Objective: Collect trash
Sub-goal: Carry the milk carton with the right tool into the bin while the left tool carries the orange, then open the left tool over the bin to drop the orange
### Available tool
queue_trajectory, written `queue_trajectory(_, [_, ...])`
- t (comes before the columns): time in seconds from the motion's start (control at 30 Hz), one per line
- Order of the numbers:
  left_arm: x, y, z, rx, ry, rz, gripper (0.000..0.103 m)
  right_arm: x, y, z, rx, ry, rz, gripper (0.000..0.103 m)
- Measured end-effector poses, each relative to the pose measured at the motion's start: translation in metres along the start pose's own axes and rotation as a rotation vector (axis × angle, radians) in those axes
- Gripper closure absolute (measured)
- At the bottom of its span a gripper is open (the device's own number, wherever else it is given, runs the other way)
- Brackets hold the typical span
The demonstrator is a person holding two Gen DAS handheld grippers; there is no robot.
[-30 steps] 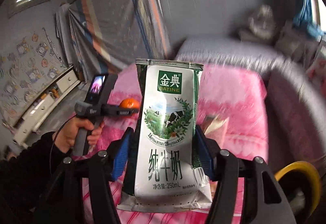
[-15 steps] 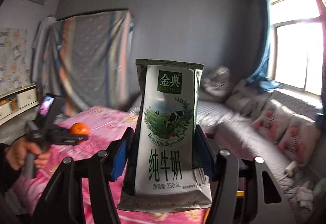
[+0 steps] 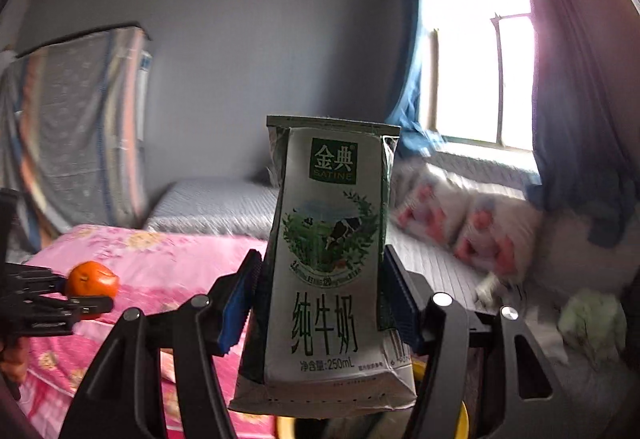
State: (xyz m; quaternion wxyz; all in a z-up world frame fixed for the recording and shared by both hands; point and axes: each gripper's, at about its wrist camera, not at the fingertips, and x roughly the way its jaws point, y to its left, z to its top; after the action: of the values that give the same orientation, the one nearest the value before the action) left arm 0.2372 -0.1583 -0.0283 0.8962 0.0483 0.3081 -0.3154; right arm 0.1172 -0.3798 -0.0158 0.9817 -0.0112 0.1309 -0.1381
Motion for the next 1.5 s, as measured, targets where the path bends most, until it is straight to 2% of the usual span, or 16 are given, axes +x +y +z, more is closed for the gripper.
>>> queue_trajectory(0.3, [0.036, -0.093, 0.016, 0.124, -0.046, -0.071, 0.064, 0.068, -0.073, -0.068, 0.142, 0.263, -0.063, 0.046])
queue_trajectory(0.5, [0.052, -0.137, 0.023, 0.159, -0.079, -0.091, 0.064, 0.095, -0.090, -0.127, 0.229, 0.434, -0.023, 0.046])
queue_trajectory(0.67, [0.061, -0.161, 0.027, 0.165, -0.108, -0.096, 0.063, 0.098, -0.096, -0.155, 0.297, 0.501, -0.002, 0.045])
queue_trajectory(0.93, [0.080, -0.182, 0.029, 0.132, -0.098, -0.127, 0.063, 0.095, -0.105, -0.166, 0.297, 0.489, 0.023, 0.043])
queue_trajectory(1.17, [0.090, -0.190, 0.028, 0.150, -0.106, -0.119, 0.062, 0.063, -0.140, -0.161, 0.398, 0.416, -0.035, 0.041])
queue_trajectory(1.23, [0.100, -0.193, 0.026, 0.155, -0.092, -0.116, 0.062, 0.049, -0.154, -0.163, 0.445, 0.395, -0.060, 0.034])
queue_trajectory(1.43, [0.135, -0.199, 0.018, 0.146, -0.019, -0.107, 0.055, 0.022, -0.175, -0.161, 0.475, 0.346, -0.114, 0.034])
queue_trajectory(1.5, [0.140, -0.199, 0.015, 0.141, -0.019, -0.106, 0.043, 0.018, -0.176, -0.160, 0.472, 0.338, -0.121, 0.034])
